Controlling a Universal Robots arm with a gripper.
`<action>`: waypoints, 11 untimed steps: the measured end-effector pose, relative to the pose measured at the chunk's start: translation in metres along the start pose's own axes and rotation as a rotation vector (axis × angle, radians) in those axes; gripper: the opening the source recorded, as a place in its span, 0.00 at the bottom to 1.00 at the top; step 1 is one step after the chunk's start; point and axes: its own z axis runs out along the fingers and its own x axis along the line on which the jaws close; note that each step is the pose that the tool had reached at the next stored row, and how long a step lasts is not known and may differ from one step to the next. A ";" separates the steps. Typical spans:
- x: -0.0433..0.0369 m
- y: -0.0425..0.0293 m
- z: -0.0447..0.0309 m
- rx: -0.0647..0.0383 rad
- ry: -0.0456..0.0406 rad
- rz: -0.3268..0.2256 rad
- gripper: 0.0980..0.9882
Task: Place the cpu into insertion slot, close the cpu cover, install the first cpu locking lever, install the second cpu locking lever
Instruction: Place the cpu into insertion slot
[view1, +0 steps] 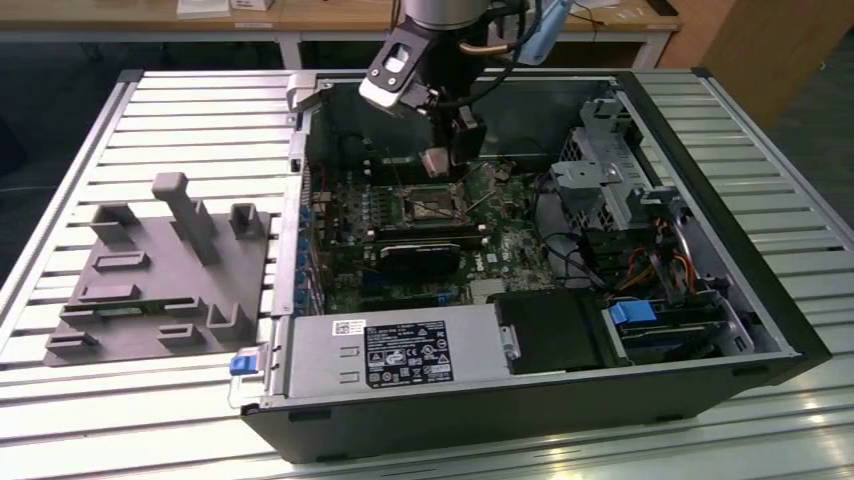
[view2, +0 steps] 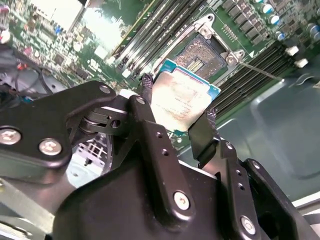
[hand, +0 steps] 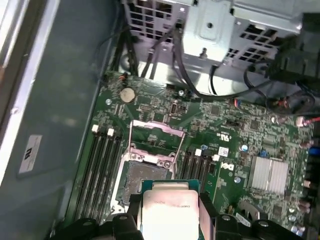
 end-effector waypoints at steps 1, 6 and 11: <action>0.0000 -0.0001 0.0010 0.000 -0.0017 0.015 0.49; 0.0001 -0.0008 0.0071 0.001 -0.0098 0.085 0.49; 0.0042 -0.0010 0.0147 0.002 -0.0121 0.107 0.49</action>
